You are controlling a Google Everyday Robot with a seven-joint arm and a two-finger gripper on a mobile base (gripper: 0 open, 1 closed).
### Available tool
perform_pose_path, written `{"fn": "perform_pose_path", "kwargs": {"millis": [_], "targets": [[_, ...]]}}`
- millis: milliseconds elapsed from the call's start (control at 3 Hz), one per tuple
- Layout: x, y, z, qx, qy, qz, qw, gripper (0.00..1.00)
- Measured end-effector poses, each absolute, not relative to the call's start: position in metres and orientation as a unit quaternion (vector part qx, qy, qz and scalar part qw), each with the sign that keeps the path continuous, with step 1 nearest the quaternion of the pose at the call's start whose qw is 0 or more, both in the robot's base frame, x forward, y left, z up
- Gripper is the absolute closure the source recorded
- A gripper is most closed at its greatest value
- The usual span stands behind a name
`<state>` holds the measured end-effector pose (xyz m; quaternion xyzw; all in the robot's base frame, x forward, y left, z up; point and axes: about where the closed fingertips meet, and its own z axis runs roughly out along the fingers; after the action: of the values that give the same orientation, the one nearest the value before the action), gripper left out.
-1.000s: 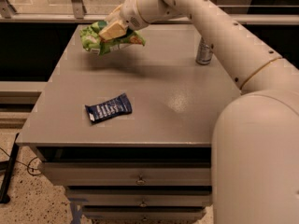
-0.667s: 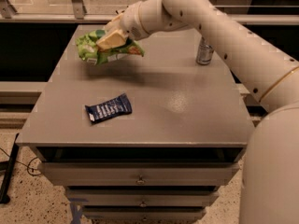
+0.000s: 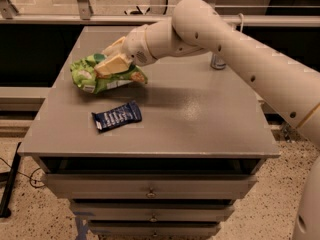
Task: Move green rice chip bag near rxbar blueberry
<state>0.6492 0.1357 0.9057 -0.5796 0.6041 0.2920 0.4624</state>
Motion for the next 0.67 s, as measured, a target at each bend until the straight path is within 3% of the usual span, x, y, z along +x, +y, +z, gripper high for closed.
{"fn": "perform_pose_path", "kwargs": {"millis": [667], "targets": [[0.606,0.133,0.906,-0.600,0.607,0.302,0.424,1.00]]}}
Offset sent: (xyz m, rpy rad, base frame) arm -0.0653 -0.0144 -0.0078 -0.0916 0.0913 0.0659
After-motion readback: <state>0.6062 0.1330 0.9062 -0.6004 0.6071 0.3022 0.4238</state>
